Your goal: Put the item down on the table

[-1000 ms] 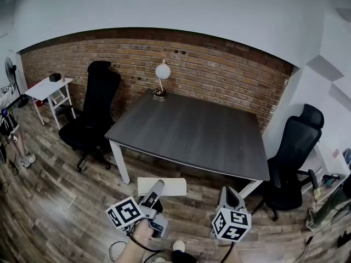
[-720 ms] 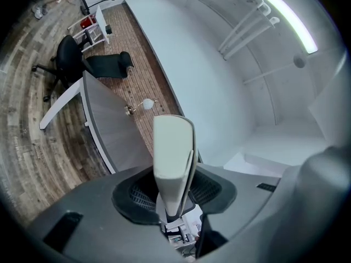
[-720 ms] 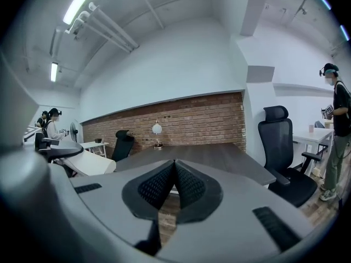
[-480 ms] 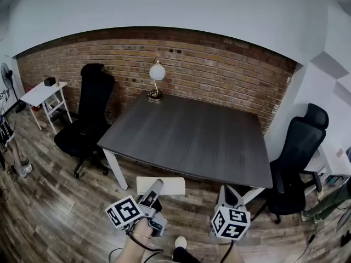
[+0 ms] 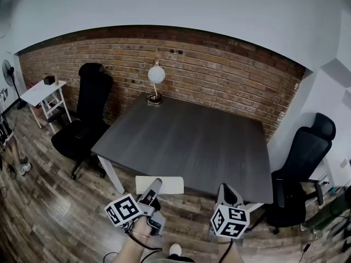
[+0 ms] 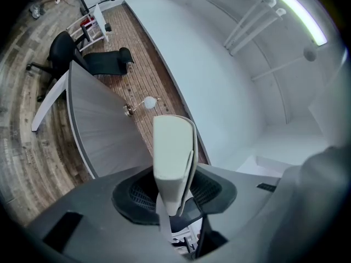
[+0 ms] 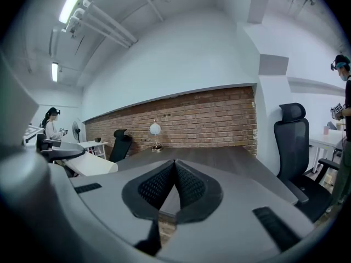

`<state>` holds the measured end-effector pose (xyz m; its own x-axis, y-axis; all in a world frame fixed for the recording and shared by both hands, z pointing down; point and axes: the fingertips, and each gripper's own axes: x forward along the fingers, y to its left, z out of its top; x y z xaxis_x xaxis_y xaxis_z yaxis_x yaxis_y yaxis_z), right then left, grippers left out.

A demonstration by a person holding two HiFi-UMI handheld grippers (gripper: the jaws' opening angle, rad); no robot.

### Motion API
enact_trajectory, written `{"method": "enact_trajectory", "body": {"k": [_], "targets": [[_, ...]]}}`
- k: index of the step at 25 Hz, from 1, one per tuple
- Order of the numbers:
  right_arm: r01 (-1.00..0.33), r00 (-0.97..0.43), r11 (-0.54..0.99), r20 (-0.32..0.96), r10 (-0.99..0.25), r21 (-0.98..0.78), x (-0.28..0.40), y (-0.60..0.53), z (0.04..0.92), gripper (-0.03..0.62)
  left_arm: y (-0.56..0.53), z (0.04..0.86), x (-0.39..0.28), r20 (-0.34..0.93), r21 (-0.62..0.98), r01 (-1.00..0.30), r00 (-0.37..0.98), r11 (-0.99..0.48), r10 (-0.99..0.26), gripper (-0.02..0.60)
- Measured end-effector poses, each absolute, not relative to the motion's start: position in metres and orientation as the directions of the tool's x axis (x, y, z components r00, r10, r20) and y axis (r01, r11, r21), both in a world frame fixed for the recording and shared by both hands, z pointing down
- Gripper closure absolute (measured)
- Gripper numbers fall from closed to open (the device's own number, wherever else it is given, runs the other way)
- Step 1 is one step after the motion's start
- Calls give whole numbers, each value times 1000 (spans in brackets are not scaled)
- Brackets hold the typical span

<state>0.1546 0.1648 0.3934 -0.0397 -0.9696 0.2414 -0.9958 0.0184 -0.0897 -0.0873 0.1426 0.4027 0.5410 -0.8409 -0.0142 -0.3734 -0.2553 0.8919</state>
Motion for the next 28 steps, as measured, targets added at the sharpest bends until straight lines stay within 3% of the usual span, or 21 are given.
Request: {"method": "enact_trajectory", "body": {"k": [19,28], "targets": [[-992,-54,24,246,-968,-122,214,58,402,562,40,399,-39,-4,877,-409,519,-252,-855,417],[-992,-69,37,282,-957,-119,209,11,415,562,-8,412,-41,23,880,-418,512,-226,-858,417]]}}
